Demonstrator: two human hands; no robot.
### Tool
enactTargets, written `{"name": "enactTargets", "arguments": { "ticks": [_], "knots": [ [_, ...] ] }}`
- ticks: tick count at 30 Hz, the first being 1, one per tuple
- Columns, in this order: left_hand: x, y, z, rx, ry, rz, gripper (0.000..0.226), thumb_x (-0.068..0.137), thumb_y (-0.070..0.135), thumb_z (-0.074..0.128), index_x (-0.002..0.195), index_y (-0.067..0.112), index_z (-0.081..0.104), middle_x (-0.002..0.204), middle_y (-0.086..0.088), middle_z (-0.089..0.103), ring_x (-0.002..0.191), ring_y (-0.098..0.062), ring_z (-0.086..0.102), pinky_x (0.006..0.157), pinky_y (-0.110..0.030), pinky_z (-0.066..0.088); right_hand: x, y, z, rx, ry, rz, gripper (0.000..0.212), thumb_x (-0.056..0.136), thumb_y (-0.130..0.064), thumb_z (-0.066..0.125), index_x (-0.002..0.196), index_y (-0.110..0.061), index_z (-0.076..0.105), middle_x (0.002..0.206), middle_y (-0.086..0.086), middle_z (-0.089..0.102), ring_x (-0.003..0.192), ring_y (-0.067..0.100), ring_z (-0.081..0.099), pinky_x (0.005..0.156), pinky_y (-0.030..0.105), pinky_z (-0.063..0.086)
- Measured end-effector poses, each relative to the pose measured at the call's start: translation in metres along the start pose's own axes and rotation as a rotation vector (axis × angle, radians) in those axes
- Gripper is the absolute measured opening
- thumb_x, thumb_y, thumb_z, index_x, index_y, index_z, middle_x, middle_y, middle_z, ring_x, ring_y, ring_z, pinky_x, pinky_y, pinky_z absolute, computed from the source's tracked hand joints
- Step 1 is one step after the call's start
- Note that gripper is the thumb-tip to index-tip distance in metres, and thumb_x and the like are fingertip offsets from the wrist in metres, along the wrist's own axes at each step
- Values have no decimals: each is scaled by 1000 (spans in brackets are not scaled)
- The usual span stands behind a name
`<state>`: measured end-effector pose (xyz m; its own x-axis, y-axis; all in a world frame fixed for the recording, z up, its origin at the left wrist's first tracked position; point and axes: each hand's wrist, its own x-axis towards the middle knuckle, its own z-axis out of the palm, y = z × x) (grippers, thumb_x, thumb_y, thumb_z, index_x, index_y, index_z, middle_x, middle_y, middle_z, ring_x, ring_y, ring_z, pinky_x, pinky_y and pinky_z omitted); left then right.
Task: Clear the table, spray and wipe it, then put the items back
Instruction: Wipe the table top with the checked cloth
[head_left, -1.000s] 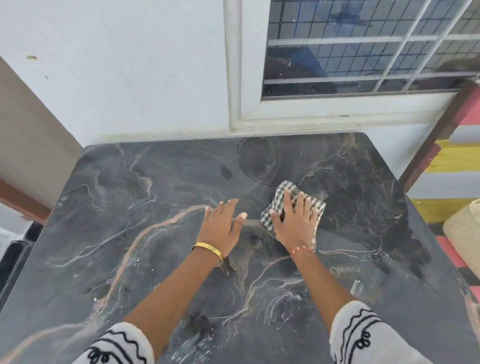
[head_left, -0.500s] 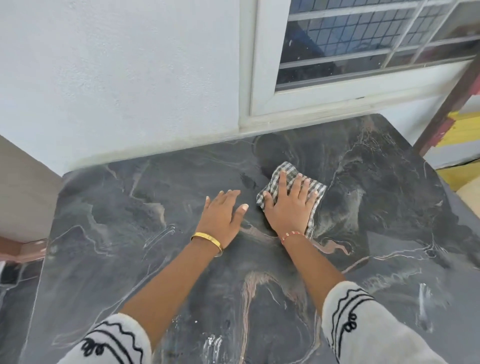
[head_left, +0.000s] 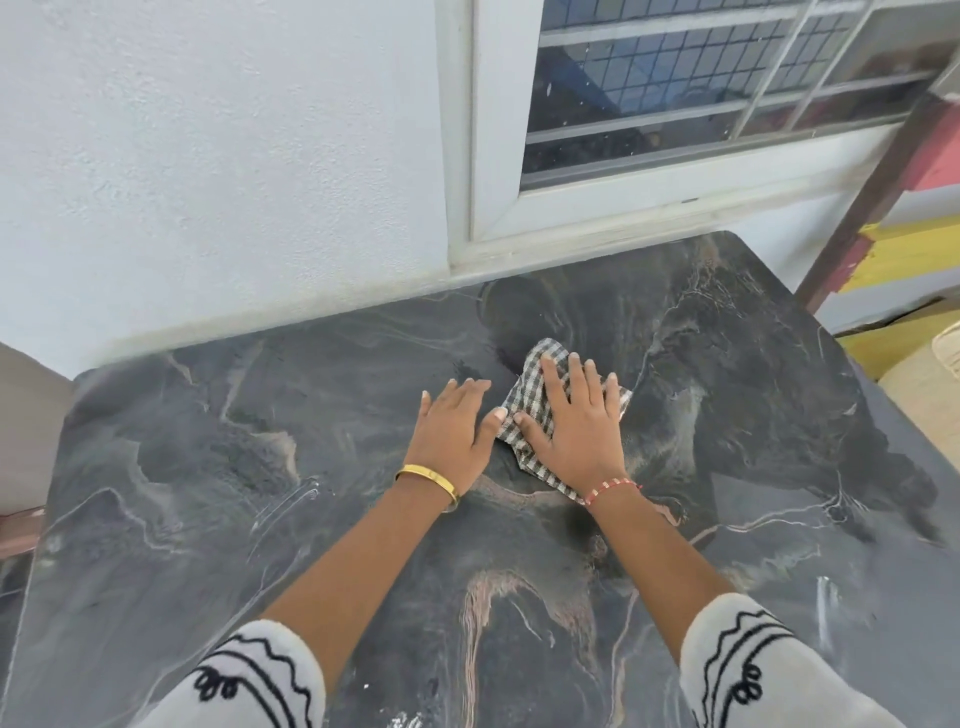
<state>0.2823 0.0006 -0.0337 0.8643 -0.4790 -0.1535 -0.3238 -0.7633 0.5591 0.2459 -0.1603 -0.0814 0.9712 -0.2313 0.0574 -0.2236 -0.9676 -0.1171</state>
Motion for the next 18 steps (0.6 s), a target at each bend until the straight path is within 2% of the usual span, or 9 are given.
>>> {"name": "enactTargets", "arguments": {
  "ticks": [4,9,12,14,18],
  "knots": [
    [16,-8,-10,22,17,-43,47,98,36,27,142,20,29,153,-4,28,145,-22,13,119,-43,1,-1,-32,5,-3,53,187,76,86,-60,26,140,-8,40,136,29,47,128,46,42,107,61,26],
    [43,-23,-27,36,81,-90,47,98,36,28,142,20,29,154,-4,25,145,-21,11,119,-42,-1,46,-55,12,27,52,268,79,84,-62,25,140,-9,40,136,31,47,129,48,40,108,62,23],
    [52,-33,-35,28,125,-106,47,98,36,28,142,20,29,154,-3,24,145,-20,11,119,-41,-1,87,-65,16,42,35,240,80,86,-62,20,147,-11,26,145,31,33,137,47,26,113,59,10],
    [54,-42,-40,31,150,-118,48,97,36,28,142,19,29,154,-3,24,145,-20,10,119,-40,-1,117,-70,17,44,10,223,78,90,-61,23,150,-12,13,151,30,21,141,45,15,114,57,0],
    [47,-60,-50,-15,227,-190,47,97,35,29,141,18,32,153,-4,26,145,-21,12,118,-42,-1,154,-82,16,27,-13,242,78,92,-60,24,150,-12,7,153,28,16,142,44,10,114,57,-2]
  ]
}}
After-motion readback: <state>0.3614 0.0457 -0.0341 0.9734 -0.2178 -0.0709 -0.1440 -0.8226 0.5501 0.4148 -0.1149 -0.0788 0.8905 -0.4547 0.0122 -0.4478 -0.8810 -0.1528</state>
